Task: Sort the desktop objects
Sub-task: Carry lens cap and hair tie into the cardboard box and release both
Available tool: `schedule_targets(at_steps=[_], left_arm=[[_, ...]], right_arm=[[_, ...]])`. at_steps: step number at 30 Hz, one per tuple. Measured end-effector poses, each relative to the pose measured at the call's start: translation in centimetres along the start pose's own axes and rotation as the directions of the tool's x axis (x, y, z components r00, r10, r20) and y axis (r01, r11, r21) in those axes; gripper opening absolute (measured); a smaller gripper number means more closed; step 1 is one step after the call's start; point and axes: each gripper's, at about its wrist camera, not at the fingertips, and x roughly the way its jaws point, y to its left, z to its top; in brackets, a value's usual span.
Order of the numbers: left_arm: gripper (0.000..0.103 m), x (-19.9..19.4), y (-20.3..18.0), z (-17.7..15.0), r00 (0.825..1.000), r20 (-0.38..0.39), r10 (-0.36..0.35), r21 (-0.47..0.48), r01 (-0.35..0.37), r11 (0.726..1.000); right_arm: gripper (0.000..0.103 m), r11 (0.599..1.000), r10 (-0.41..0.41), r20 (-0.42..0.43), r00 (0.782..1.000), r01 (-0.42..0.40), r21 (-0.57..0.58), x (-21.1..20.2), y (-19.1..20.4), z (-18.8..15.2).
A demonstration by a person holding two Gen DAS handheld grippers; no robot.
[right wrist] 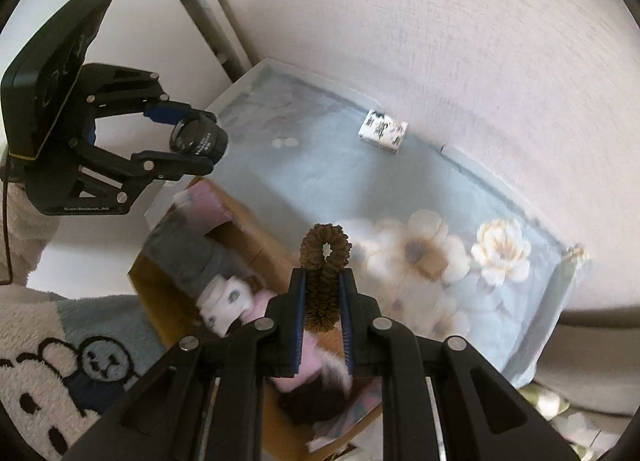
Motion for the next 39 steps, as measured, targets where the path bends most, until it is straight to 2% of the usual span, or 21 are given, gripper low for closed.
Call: schedule_targets(at_steps=[6,8,12,18,33,34,35,36,37,38,39], left_arm=[[0.033,-0.1,-3.1,-2.8,1.000,-0.006,-0.015,-0.077,0.015,0.997],[0.033,0.2,-4.3,-4.0,1.000,-0.015,-0.007,-0.099,0.006,0.995],[0.033,0.8,-5.8,-6.0,0.999,-0.023,-0.025,-0.155,0.021,0.988],[0.033,3.1,-7.1,-8.4,0.998,-0.064,-0.016,-0.247,0.000,0.969],[0.034,3.5,-8.5,-8.1,0.998,-0.065,0.017,-0.245,-0.032,0.969],[0.039,3.5,-8.5,-8.1,0.997,-0.071,0.016,-0.251,-0.033,0.967],[0.058,3.6,-8.4,-7.9,0.997,-0.076,0.030,-0.257,-0.049,0.965],[0.078,3.5,-8.4,-7.8,0.996,-0.075,0.051,-0.259,-0.069,0.963],[0.100,3.5,-8.4,-7.7,0.996,-0.068,0.062,-0.256,-0.077,0.964],[0.103,3.2,-8.4,-7.6,0.996,-0.042,0.072,-0.255,-0.081,0.963],[0.103,3.0,-8.4,-7.5,0.997,-0.032,0.073,-0.255,-0.079,0.964]], right_arm=[[0.015,1.000,-0.009,0.000,1.000,0.009,0.019,0.4,1.5,-3.6],[0.015,0.999,-0.039,-0.007,0.999,0.039,0.020,0.7,2.3,-5.0],[0.015,0.998,0.002,-0.005,1.000,-0.002,0.059,0.9,2.7,-7.1],[0.015,0.991,0.026,-0.012,1.000,-0.024,0.129,2.4,3.0,-9.6],[0.015,0.989,0.025,-0.001,1.000,-0.025,0.145,2.6,3.3,-10.5],[0.018,0.989,0.011,-0.005,1.000,-0.010,0.145,2.7,3.3,-10.5],[0.021,0.990,0.004,-0.015,1.000,-0.002,0.144,2.9,3.4,-10.5],[0.031,0.989,0.001,-0.023,1.000,0.002,0.145,3.1,3.4,-10.4],[0.052,0.989,-0.005,-0.029,1.000,0.010,0.151,3.2,3.3,-10.4],[0.063,0.987,-0.015,-0.032,0.999,0.020,0.158,3.3,3.3,-10.4],[0.080,0.986,-0.020,-0.017,1.000,0.023,0.164,3.3,3.2,-10.5]])
